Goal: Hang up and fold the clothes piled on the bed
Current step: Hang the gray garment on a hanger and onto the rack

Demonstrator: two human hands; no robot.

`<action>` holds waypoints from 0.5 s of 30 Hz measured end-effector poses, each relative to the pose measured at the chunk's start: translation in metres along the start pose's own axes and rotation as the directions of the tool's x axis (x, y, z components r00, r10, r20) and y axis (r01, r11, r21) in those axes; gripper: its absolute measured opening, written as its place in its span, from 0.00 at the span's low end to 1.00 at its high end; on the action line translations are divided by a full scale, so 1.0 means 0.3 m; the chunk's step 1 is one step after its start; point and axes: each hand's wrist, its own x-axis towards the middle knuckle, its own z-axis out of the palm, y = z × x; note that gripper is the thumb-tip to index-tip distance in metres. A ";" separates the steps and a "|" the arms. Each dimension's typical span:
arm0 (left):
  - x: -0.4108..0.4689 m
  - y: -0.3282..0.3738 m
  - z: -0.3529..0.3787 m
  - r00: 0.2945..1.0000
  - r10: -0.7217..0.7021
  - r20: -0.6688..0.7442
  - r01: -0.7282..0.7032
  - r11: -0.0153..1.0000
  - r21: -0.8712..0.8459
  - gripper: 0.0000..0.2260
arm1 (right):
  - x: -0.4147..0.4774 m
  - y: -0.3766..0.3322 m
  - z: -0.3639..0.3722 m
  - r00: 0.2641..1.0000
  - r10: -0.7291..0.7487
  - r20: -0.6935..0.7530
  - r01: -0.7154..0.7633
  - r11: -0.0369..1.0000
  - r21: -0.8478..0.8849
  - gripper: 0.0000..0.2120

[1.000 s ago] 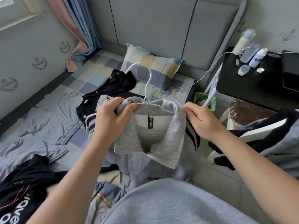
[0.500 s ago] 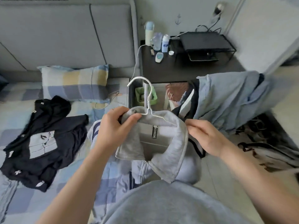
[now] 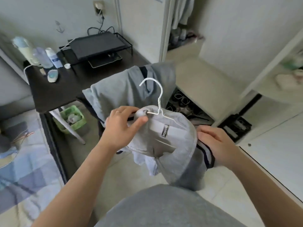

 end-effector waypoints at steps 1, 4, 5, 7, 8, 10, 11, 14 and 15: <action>0.042 0.038 0.056 0.999 0.002 0.036 -0.002 1.000 -0.006 0.26 | -0.010 0.025 -0.056 0.998 0.033 -0.047 -0.033 0.999 0.008 0.14; 0.141 0.155 0.207 0.985 0.045 0.165 -0.041 0.999 -0.031 0.30 | -0.044 0.083 -0.201 0.981 0.094 -0.171 -0.093 0.996 0.012 0.15; 0.165 0.190 0.247 0.977 0.064 0.203 -0.056 0.997 -0.046 0.31 | -0.055 0.094 -0.234 0.972 0.113 -0.206 -0.111 0.994 0.019 0.15; 0.212 0.250 0.310 0.960 0.083 0.269 -0.060 0.994 -0.091 0.32 | -0.066 0.109 -0.282 0.957 0.142 -0.252 -0.131 0.990 0.059 0.14; 0.237 0.275 0.331 0.951 0.088 0.297 -0.058 0.992 -0.109 0.33 | -0.064 0.115 -0.302 0.950 0.159 -0.269 -0.139 0.986 0.092 0.14; 0.281 0.313 0.370 0.931 0.107 0.349 -0.066 0.990 -0.128 0.32 | -0.050 0.130 -0.334 0.931 0.198 -0.307 -0.145 0.971 0.188 0.16; 0.298 0.325 0.386 0.919 0.112 0.378 -0.065 0.989 -0.134 0.31 | -0.036 0.136 -0.346 0.918 0.222 -0.328 -0.147 0.960 0.238 0.16; 0.336 0.341 0.425 0.880 0.122 0.459 -0.065 0.988 -0.138 0.28 | 0.027 0.146 -0.363 0.867 0.275 -0.415 -0.149 0.939 0.310 0.13; 0.351 0.343 0.434 0.866 0.132 0.482 -0.073 0.988 -0.139 0.28 | 0.056 0.143 -0.364 0.847 0.281 -0.451 -0.144 0.938 0.315 0.11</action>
